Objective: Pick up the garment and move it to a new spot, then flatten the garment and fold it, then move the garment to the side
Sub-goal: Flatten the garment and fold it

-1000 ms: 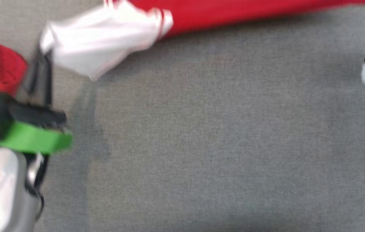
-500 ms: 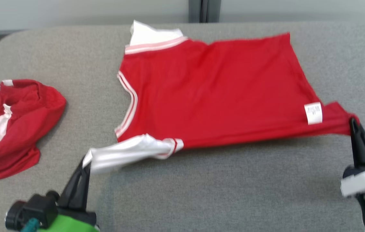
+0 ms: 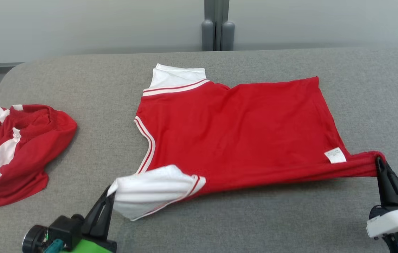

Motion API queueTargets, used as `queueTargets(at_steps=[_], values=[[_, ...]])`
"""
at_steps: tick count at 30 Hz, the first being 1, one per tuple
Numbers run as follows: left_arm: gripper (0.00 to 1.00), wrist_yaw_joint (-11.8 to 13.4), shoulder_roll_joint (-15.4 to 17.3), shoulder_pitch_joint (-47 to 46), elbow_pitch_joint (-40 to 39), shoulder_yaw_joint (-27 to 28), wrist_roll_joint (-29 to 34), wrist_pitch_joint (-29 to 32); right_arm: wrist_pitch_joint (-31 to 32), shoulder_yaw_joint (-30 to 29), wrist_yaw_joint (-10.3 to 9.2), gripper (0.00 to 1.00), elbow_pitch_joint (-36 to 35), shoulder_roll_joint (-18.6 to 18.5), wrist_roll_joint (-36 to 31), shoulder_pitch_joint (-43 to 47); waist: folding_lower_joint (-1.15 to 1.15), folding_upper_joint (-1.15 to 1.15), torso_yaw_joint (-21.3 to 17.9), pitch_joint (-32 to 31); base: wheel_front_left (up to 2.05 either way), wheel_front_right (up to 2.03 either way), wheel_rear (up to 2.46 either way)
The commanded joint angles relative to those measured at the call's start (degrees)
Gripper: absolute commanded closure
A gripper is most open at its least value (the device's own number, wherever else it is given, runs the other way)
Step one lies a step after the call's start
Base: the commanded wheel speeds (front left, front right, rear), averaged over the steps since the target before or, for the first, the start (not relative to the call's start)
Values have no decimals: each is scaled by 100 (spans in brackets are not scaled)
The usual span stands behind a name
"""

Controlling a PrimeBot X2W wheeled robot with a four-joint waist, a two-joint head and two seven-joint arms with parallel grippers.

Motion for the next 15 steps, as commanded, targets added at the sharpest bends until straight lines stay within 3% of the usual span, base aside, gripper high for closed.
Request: queueTargets(at_steps=[1,15], values=[[100,19,32,-270,96,-29,40,17,-16,49,-9,100,137,-39,-30,-166,1,0,-28,188,0,0,0],[100,19,-4,-2491,1476,-446,588,-113,-16,556,-8,100,1736,-71,-281,-1958,1,0,48,1055,0,0,0]])
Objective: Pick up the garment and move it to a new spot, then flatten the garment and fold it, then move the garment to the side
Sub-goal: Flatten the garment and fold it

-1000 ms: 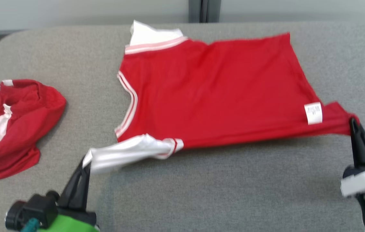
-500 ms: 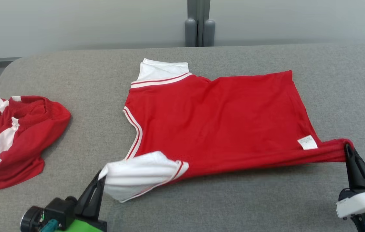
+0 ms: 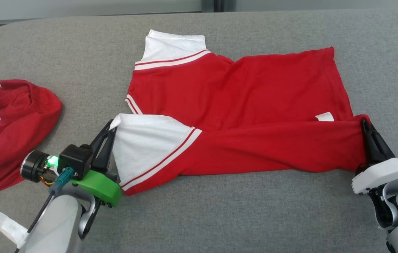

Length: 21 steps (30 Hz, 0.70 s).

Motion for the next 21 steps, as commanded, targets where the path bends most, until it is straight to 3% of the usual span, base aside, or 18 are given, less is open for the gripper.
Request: queueTargets(at_steps=[1,2,3,4,5,6,10,15,21], values=[[100,19,25,-165,96,-14,25,-39,-16,24,-5,100,101,-10,-55,-125,0,0,40,165,0,0,0],[100,19,4,-270,129,-28,23,-40,-16,44,-5,100,153,-7,-79,-189,0,0,50,194,0,0,0],[84,19,-13,-330,163,-36,5,-41,-16,65,-5,91,186,-8,-94,-233,0,0,56,212,0,0,0],[63,19,-31,-375,221,-76,-23,-41,-16,92,-5,61,203,-10,-99,-268,0,0,63,233,0,0,0],[28,19,-48,-398,272,-126,-60,-37,-16,102,-5,1,215,-9,-100,-284,0,0,68,244,0,0,0],[0,19,-52,-434,349,-148,-78,-37,-16,92,-5,0,206,-13,-102,-300,0,0,73,254,0,0,0],[0,33,-115,-471,357,-96,-41,-39,-16,-99,-5,0,-11,-8,-206,-190,0,0,66,223,0,0,0],[0,125,-244,142,95,212,-239,-30,-16,-352,-5,0,-423,50,-276,212,0,0,21,60,0,0,0],[0,56,-520,967,134,320,-1098,207,-16,-501,-5,0,-698,105,-105,796,0,0,2,-89,0,0,0]])
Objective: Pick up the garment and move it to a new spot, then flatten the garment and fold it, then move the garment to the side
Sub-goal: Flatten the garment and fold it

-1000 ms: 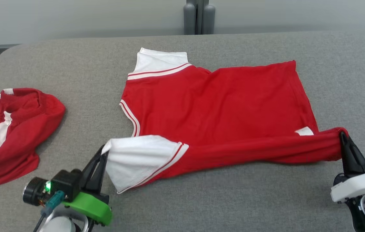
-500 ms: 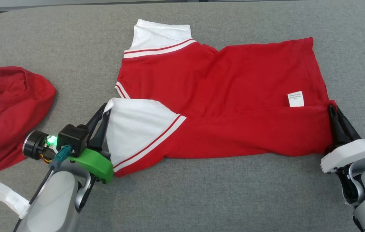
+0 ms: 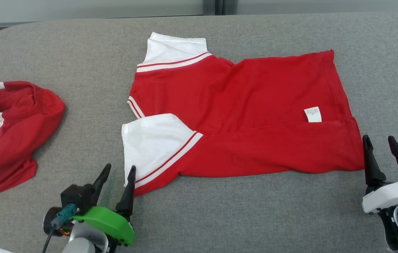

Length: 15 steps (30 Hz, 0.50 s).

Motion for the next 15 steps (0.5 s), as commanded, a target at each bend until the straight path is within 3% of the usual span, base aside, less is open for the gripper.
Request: queueTargets(at_steps=[1,15], values=[[0,-8,7,91,-33,54,-176,55,-16,-38,-5,0,-56,17,76,96,0,0,-15,-45,0,0,0],[0,-47,25,384,-51,-297,-1046,1081,-16,156,-5,0,511,209,268,-131,0,0,-23,55,0,0,0]])
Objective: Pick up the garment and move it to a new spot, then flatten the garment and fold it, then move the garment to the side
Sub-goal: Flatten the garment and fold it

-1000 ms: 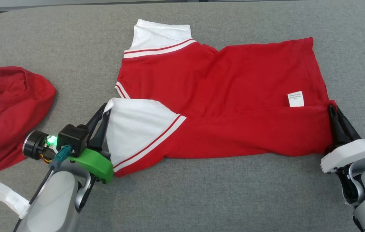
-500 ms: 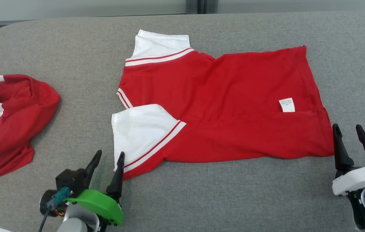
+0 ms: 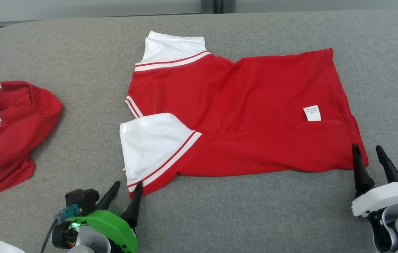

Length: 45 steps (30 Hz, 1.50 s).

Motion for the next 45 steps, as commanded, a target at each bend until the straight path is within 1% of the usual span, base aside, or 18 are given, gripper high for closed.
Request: queueTargets(at_steps=[1,2,3,4,6,7,8,9,10,11,18,24,30,37,41,45], values=[[0,-23,-4,129,10,-77,-96,126,-15,38,-5,0,107,31,50,-48,0,0,25,23,0,0,0],[0,-23,9,166,-15,-109,-137,179,-16,69,-5,0,191,32,83,-59,0,0,34,27,0,0,0],[5,-24,33,195,-44,-144,-172,221,-15,127,-5,0,325,14,116,-66,0,0,44,24,0,0,0],[16,-23,44,217,-68,-167,-216,267,-16,190,-5,0,425,8,147,-64,0,0,51,16,0,0,0],[49,-24,43,268,-146,-253,-337,357,-15,323,-5,0,581,12,273,-85,0,0,61,-6,0,0,0],[66,-25,73,273,-209,-282,-406,381,-12,411,-5,0,658,-1,341,-75,0,0,66,-19,0,0,0],[100,-24,108,276,-272,-306,-451,384,-3,498,-5,20,707,-20,391,-64,0,0,66,-30,0,0,0],[100,-23,148,277,-350,-341,-485,373,-2,575,-5,60,731,-55,443,-70,0,0,64,-43,0,0,0],[100,-22,194,290,-423,-357,-507,363,-2,621,-5,97,741,-102,503,-69,0,0,64,-57,0,0,0],[100,-22,244,303,-482,-363,-517,350,-3,626,-5,100,726,-148,525,-61,0,0,64,-70,0,0,0],[100,-20,608,436,-834,-362,-535,301,-9,547,-5,100,375,-430,565,161,0,0,37,-162,0,0,0],[100,17,801,671,-1151,-425,-493,437,-9,373,-6,100,61,-599,617,599,0,0,71,-240,0,0,0],[100,91,829,933,-1280,-494,-533,526,-9,76,-7,100,-298,-519,532,1291,0,0,89,-253,0,0,0],[100,232,906,1313,-1544,-581,-604,749,-9,-185,-7,100,-637,-398,339,1784,0,0,10,-226,0,0,0],[100,334,967,1418,-1699,-598,-608,902,-9,-163,-7,100,-661,-515,226,1942,0,0,-8,-246,0,0,0],[100,373,994,1434,-1709,-631,-636,999,-9,-139,-7,100,-655,-557,163,1936,0,0,-16,-276,0,0,0]])
